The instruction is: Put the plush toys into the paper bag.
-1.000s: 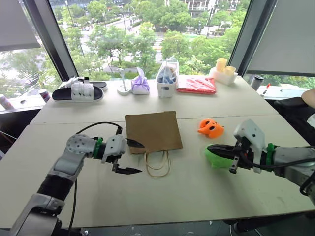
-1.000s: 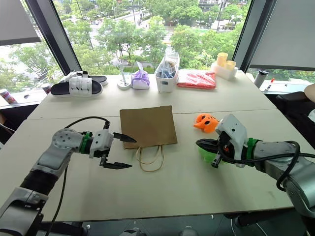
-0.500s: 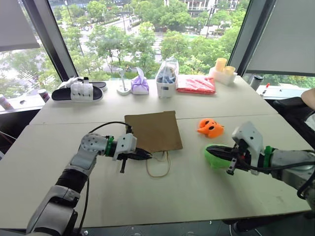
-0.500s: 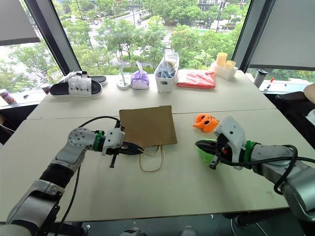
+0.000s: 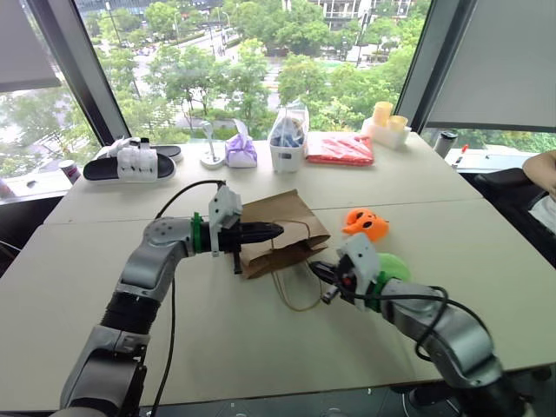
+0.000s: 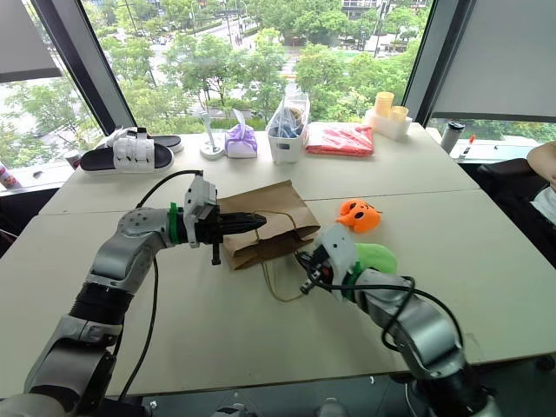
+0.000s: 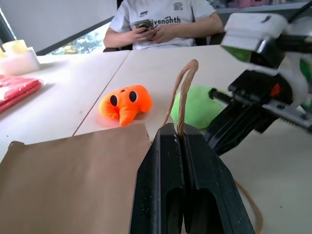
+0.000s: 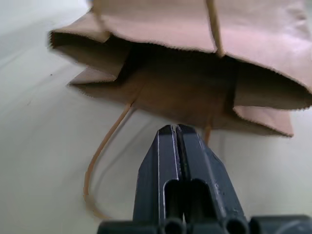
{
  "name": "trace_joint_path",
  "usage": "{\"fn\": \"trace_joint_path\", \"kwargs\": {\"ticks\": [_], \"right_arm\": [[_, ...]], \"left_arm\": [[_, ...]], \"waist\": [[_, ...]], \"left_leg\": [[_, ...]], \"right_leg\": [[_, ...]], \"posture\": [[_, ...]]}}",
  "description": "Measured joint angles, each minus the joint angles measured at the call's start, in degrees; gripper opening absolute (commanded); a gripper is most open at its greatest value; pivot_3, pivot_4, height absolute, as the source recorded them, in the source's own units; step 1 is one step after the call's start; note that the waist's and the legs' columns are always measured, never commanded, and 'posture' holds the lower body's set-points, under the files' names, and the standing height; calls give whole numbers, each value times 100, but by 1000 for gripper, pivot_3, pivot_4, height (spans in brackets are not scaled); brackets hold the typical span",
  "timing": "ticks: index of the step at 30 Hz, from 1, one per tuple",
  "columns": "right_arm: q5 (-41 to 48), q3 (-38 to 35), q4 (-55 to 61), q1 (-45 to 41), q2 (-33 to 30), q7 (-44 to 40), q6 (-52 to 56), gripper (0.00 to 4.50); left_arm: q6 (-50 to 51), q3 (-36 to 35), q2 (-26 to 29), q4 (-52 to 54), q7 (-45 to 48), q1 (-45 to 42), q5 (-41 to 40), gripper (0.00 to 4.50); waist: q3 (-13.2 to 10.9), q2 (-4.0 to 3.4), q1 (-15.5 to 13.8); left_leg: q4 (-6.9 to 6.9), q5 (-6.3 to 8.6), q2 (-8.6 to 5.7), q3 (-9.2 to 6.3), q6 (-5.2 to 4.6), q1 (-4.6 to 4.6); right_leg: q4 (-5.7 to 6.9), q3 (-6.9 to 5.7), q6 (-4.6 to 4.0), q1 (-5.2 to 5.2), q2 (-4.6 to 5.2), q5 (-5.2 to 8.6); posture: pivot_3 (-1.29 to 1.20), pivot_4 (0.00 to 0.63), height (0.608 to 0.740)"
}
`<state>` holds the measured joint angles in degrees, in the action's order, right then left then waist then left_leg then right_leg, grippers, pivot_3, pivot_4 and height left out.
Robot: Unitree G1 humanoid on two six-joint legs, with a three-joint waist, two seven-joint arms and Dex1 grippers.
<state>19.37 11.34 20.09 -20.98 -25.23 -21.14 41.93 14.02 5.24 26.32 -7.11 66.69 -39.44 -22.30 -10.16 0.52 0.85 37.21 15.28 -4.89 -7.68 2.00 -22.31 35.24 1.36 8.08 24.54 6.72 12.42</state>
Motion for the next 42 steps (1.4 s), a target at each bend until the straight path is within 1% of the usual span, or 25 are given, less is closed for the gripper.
{"fn": "trace_joint_path", "kwargs": {"ticks": [3,6,9,13,15,18,23,26,33,37,39,40,42], "right_arm": [[-394,194,-985,-514,476,61,-520,0],[-697,320,-1755,-692,802,53,-940,0],[-957,394,-2543,-811,1136,64,-1334,0],[-1121,307,-3594,-1127,1665,153,-1905,0],[-1212,302,-3796,-1183,1695,124,-2109,0],[-1355,302,-3904,-1187,1683,7,-2303,0],[-1471,281,-4036,-1273,1670,-160,-2374,0],[-1484,269,-4041,-1274,1669,-195,-2368,0],[-1606,243,-4033,-1252,1668,-228,-2404,0],[-1610,155,-3852,-1187,1669,-217,-2267,0],[-1571,61,-3637,-1128,1630,-195,-2031,0],[-1531,-41,-3357,-1082,1572,-187,-1791,0],[-1437,-208,-2892,-1075,1466,-187,-1470,0]], "left_arm": [[222,-28,-20,229,-183,94,-104,17],[399,-131,-29,385,-353,116,-215,17],[613,-265,-49,569,-587,127,-342,17],[1068,-634,-269,836,-1227,91,-679,17],[1257,-816,-316,842,-1548,-63,-849,17],[1445,-1306,-333,834,-2034,-469,-1111,17],[1485,-1638,-311,581,-2357,-976,-1330,17],[1492,-1751,-190,313,-2433,-1136,-1331,17],[1268,-1766,-14,-335,-2368,-1706,-1273,17],[1200,-1658,-12,-225,-2161,-1565,-1206,17],[1215,-1495,-147,126,-2072,-1217,-1223,17],[1249,-1349,-308,409,-2030,-864,-1254,17],[1302,-1031,-492,542,-1973,-422,-1249,17]], "waist": [[0,-1,16],[1,0,-4],[1,0,14],[0,-1,34],[1,-1,27],[1,-1,29],[2,-2,37],[2,-2,43],[3,-2,50],[3,-2,57],[3,-3,41],[4,-5,27],[3,-4,23]], "left_leg": [[-4,-1,0,-2,1,2],[-6,-4,-4,-8,7,1],[-8,-20,-6,-8,35,0],[-9,-22,-6,-16,39,1],[-9,-23,-7,-18,40,1],[-8,-24,-8,-18,43,1],[-8,-27,-8,-17,48,3],[-8,-28,-8,-16,49,3],[-9,-29,-10,-17,51,4],[-10,-29,-10,-18,51,3],[-11,-29,-11,-20,51,2],[-11,-29,-12,-23,51,1],[-7,-29,-13,-26,51,-7]], "right_leg": [[3,0,0,2,-2,0],[3,-1,0,2,-1,0],[1,0,0,3,0,0],[10,0,0,8,-1,0],[12,-1,0,8,-1,0],[11,-1,0,7,-1,0],[15,-1,0,7,-2,0],[15,-1,0,7,-2,0],[16,-1,0,6,-2,0],[15,0,0,7,-1,0],[15,1,0,7,1,0],[17,2,0,8,5,0],[15,2,0,15,4,0]], "posture": [[0,150,740],[0,150,740],[0,150,740],[0,150,740],[0,150,740],[0,150,740],[0,150,740],[0,150,740],[0,150,740],[0,150,740],[0,150,740],[0,150,740],[0,150,740]]}}
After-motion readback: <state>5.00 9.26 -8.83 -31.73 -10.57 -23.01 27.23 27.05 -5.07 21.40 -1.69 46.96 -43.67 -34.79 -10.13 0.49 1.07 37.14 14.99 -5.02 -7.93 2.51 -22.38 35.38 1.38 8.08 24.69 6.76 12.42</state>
